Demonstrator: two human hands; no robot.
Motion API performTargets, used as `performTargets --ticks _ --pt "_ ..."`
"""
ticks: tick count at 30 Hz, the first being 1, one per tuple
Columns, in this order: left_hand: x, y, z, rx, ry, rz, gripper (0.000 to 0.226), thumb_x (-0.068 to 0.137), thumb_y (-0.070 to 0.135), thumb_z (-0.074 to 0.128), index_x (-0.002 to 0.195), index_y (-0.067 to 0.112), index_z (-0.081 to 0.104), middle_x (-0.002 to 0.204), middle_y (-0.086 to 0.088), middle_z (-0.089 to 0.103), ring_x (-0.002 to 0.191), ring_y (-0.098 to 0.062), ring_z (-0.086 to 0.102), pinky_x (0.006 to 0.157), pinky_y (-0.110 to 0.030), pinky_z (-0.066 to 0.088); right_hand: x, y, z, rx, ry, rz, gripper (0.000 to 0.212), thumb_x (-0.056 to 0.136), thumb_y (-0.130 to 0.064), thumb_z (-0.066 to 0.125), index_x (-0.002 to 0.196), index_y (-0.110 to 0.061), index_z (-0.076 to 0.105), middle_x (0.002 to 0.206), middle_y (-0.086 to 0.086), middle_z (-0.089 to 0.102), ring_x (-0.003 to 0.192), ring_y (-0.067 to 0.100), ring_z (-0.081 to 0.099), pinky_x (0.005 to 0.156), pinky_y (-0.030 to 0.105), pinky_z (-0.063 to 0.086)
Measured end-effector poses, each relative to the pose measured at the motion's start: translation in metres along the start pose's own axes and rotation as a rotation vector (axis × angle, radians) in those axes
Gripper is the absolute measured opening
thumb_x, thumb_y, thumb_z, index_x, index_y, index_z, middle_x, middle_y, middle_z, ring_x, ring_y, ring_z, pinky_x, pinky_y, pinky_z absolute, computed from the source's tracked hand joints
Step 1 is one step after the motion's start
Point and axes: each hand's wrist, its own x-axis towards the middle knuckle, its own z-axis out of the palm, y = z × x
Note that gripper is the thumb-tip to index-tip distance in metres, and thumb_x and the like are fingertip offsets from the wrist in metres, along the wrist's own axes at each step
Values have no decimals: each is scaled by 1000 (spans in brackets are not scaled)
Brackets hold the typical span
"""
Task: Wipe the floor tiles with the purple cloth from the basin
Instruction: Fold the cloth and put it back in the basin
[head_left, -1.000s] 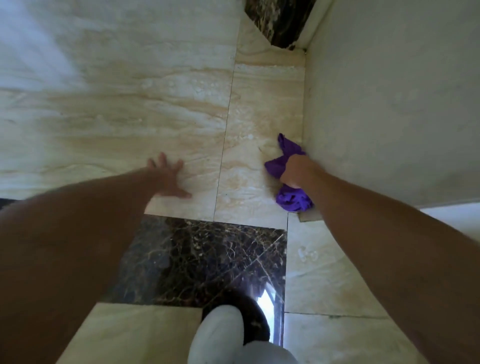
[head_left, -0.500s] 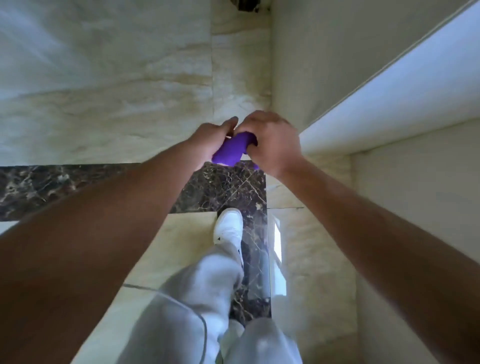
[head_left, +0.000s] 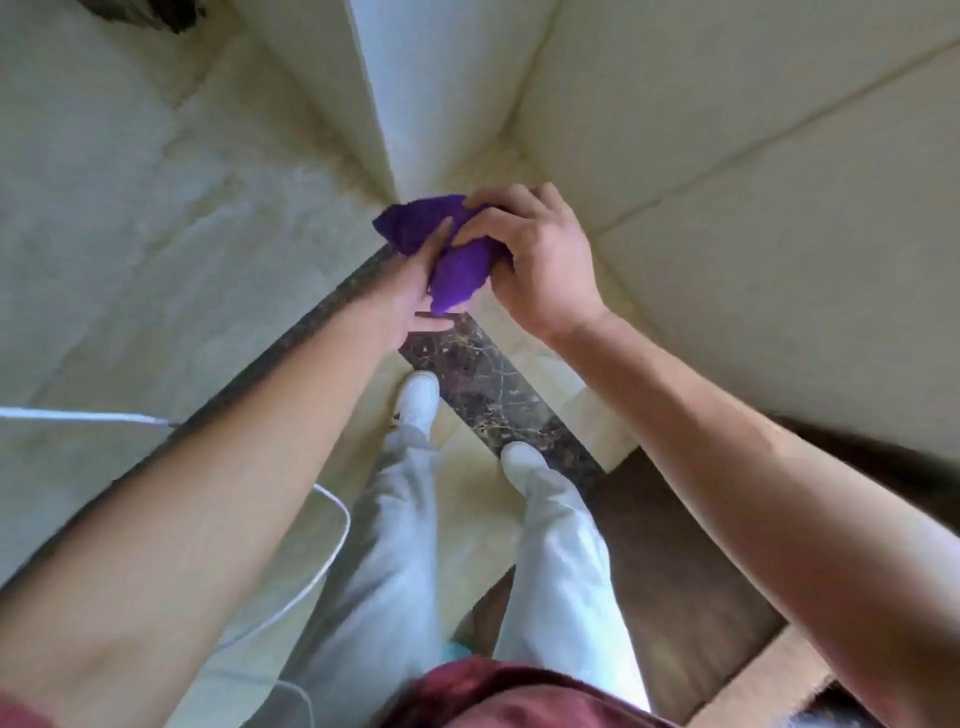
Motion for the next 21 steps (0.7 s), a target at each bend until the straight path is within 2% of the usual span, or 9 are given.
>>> performTargets --ticks 2,4,5,7,9,11,15,18,21 --pt "-9 7 18 294 107 87 74 94 59 57 152 17 41 147 -10 58 130 -27 60 103 -40 51 -31 4 -13 -23 60 97 37 78 -16 45 90 -21 80 112 -2 75 84 35 58 75 47 51" --pt "-15 9 31 396 160 221 80 93 51 64 158 19 31 149 -3 52 125 -21 61 89 -27 52 -60 5 -23 -9 90 174 35 76 -10 49 90 -20 80 113 -2 75 83 36 57 74 48 50" --pt "-18 9 44 353 70 211 72 95 51 62 156 23 36 143 1 55 120 -18 63 81 -26 53 -76 5 -28 -9 118 218 34 76 -9 51 89 -20 79 113 -2 74 83 36 56 73 48 50" --pt "-30 2 83 226 -264 62 46 101 54 48 135 25 61 127 -2 68 116 -22 67 86 -32 55 -117 7 -38 -39 242 332 29 77 -9 55 88 -21 79 115 -3 74 85 36 58 72 48 50" --pt "-40 -7 101 125 -430 -20 51 103 57 38 124 19 66 112 -8 71 105 -24 67 88 -35 53 -142 2 -40 -59 324 357 25 75 -11 58 86 -23 78 119 -4 73 95 36 60 74 46 48" --pt "-52 -32 132 121 -486 -84 59 103 57 39 134 11 60 121 -15 62 110 -28 60 91 -37 50 -180 -3 -46 -125 389 445 28 70 -9 58 83 -24 78 125 -3 70 105 36 61 76 43 44" --pt "-98 -106 177 250 -617 -145 62 101 44 54 145 0 52 139 -21 58 128 -33 57 119 -44 38 -284 -20 -37 -127 450 736 34 66 -3 59 86 -23 78 135 0 65 117 37 57 83 46 46" --pt "-132 -161 185 382 -683 -128 41 101 29 59 130 1 64 114 -19 73 101 -29 74 92 -42 60 -356 -53 -25 100 468 964 44 67 -1 59 101 -20 78 144 6 57 129 37 48 98 50 45" --pt "-164 -204 186 459 -782 -160 29 101 22 58 121 4 67 106 -19 76 93 -31 77 77 -41 62 -421 -90 -12 367 502 1013 50 68 -6 75 117 -17 73 152 16 45 143 30 39 116 42 34"
